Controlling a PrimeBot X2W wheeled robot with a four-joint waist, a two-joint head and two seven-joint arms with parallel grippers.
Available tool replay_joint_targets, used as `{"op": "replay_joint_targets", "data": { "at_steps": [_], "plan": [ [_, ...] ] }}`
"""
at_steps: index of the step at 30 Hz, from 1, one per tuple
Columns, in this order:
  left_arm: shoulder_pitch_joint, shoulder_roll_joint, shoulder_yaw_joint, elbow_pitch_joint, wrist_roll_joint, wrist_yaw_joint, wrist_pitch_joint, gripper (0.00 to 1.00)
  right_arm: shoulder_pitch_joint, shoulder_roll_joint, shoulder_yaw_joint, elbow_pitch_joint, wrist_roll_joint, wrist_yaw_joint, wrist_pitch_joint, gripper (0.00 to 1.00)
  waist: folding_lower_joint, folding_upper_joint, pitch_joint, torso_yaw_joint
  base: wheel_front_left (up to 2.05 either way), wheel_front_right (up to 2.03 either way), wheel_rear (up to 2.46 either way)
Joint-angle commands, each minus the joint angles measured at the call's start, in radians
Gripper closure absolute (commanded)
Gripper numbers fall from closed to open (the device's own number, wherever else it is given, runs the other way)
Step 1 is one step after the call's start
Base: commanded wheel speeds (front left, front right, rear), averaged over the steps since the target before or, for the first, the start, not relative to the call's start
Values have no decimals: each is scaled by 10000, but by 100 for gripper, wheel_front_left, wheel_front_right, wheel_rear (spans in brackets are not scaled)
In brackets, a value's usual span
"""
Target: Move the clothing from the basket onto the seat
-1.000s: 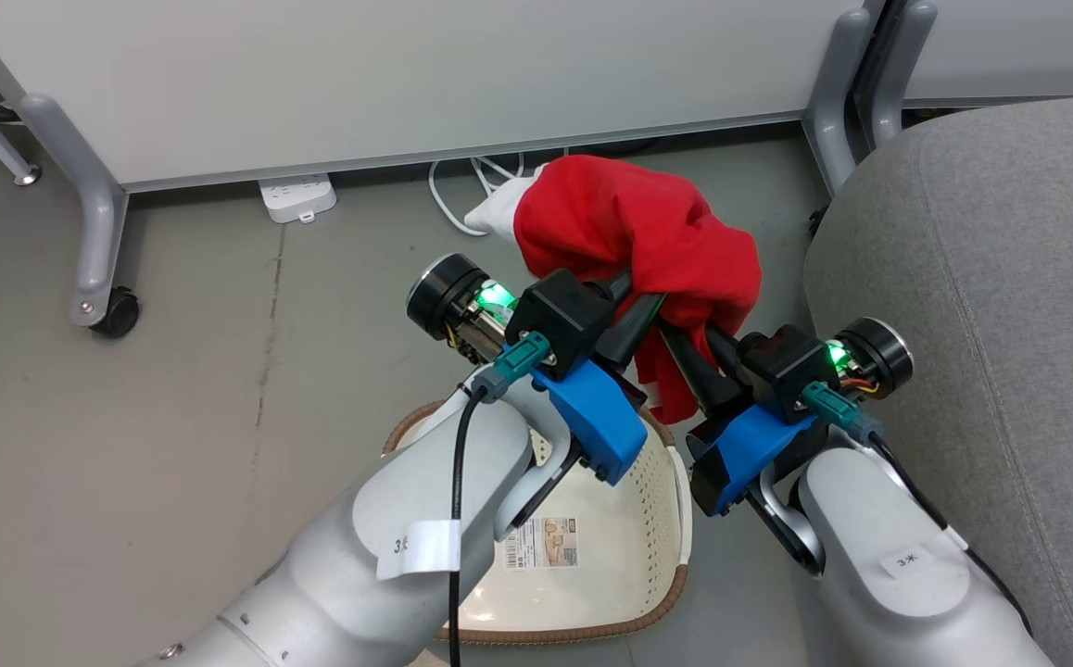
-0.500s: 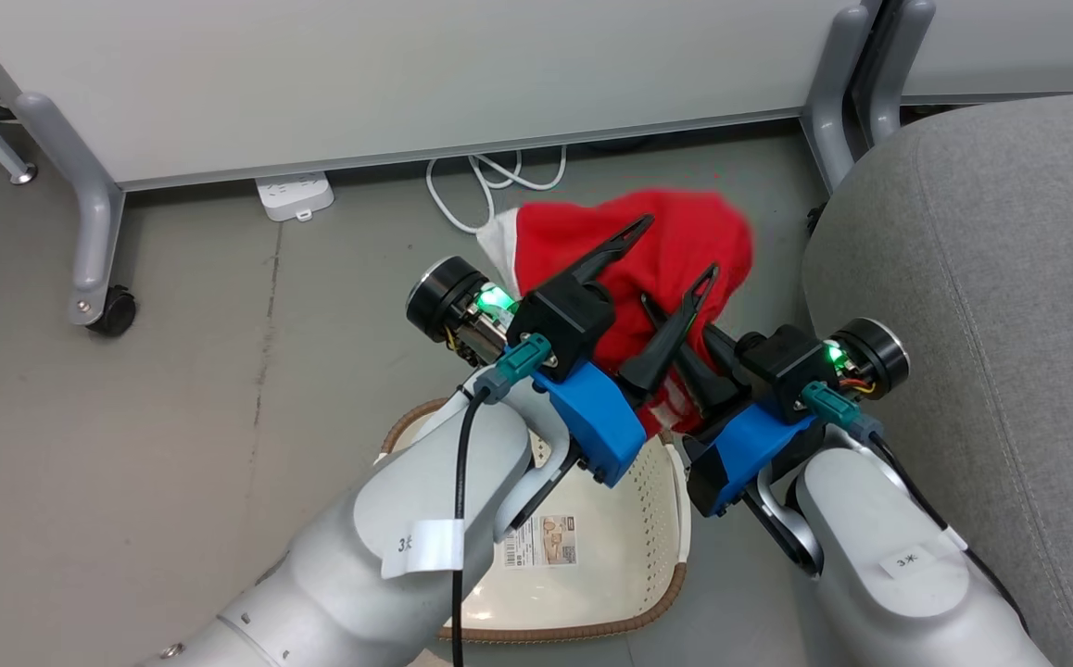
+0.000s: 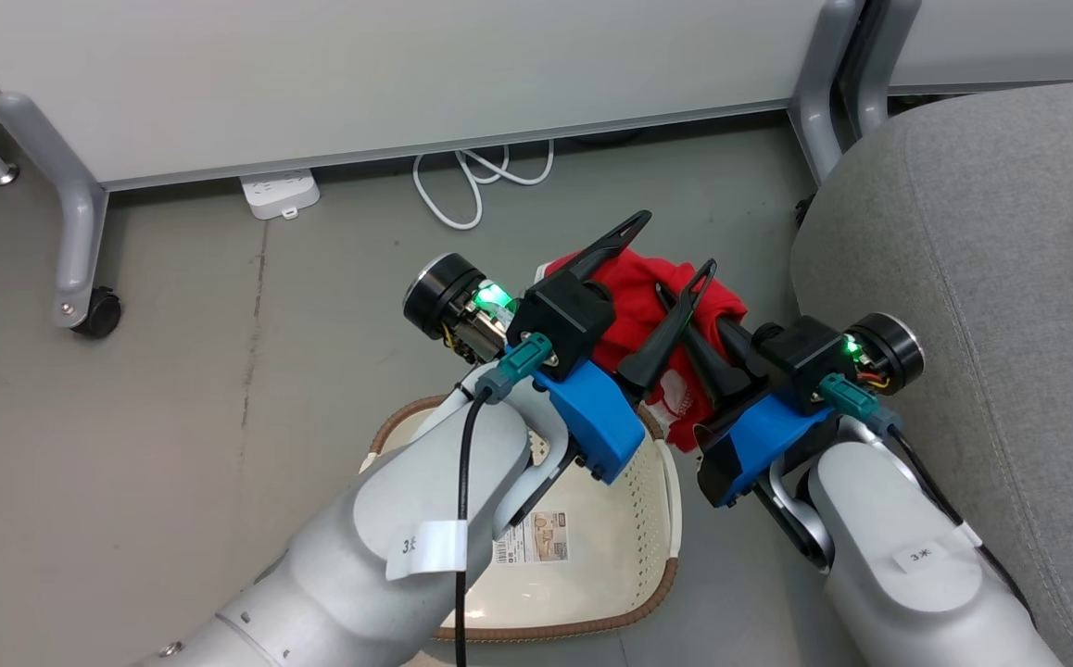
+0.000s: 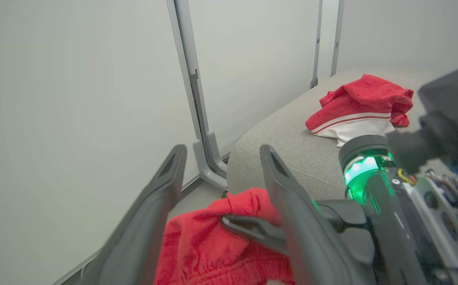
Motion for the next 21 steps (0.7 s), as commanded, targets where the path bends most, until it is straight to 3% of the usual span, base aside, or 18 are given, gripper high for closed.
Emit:
{"op": "replay_joint_targets", "data": {
  "at_steps": [1, 21],
  "plan": [
    [-75, -4, 26, 59, 100, -2, -43, 0, 66, -75, -153, -98, 46, 1, -4, 100, 0, -1, 31, -91, 0, 0, 0],
    [-406, 273, -180, 331, 536, 79, -31, 0, 231, -243, -2153, -1307, -134, 1, -4, 100, 0, -1, 1029, -1721, 0, 0, 0]
  ]
}}
